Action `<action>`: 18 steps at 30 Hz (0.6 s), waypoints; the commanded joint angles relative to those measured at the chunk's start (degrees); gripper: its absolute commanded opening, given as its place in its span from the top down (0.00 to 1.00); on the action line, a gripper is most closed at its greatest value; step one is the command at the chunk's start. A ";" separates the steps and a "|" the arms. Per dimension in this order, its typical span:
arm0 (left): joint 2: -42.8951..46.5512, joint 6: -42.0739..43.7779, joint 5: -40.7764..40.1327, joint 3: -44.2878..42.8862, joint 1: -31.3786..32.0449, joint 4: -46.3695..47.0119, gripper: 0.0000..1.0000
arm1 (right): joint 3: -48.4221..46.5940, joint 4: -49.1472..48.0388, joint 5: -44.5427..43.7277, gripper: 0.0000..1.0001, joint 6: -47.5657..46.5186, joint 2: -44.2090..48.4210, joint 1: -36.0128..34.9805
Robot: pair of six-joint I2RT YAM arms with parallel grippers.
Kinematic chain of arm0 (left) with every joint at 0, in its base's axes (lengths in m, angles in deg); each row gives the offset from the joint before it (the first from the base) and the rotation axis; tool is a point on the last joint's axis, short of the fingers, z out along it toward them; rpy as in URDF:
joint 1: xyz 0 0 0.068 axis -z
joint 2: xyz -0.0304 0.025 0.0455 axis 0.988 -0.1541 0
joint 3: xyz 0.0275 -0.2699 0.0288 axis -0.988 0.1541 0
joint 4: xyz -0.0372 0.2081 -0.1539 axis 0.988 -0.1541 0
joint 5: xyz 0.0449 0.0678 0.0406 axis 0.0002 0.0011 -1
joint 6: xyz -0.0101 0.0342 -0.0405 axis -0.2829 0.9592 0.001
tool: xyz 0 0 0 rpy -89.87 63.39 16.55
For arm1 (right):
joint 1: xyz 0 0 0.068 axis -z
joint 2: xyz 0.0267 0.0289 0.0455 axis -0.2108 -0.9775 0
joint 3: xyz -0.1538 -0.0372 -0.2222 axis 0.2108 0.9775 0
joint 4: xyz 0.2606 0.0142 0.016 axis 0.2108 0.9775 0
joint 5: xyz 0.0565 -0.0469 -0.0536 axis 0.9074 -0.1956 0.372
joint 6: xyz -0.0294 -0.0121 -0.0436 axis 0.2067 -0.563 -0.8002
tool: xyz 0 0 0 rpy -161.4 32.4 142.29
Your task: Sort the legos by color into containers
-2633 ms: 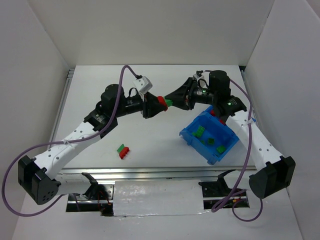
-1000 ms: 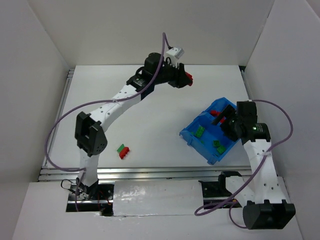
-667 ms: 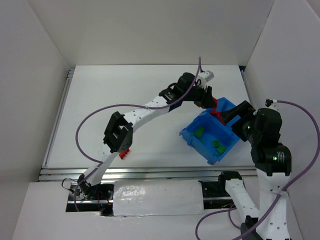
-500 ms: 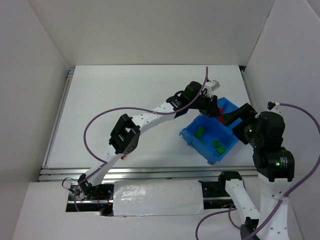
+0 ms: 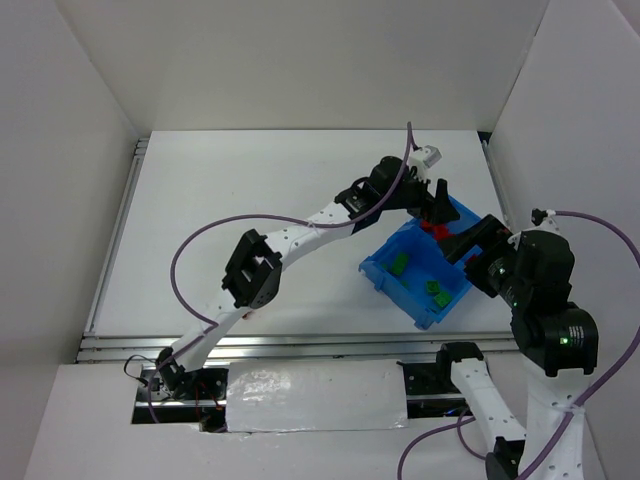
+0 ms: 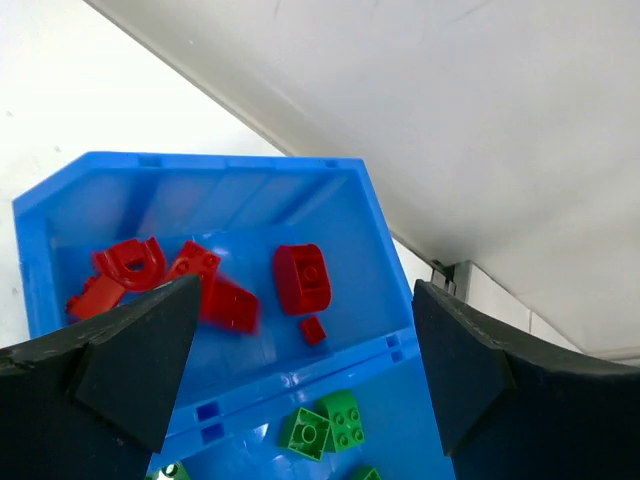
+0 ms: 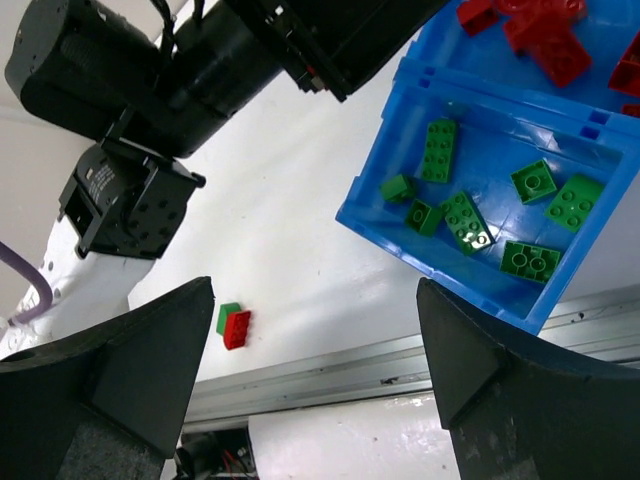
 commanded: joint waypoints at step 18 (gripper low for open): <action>68.56 -15.77 -43.98 59.01 -45.86 -49.03 0.01 | 6.10 -25.65 -1.21 0.01 -9.89 -30.56 -42.66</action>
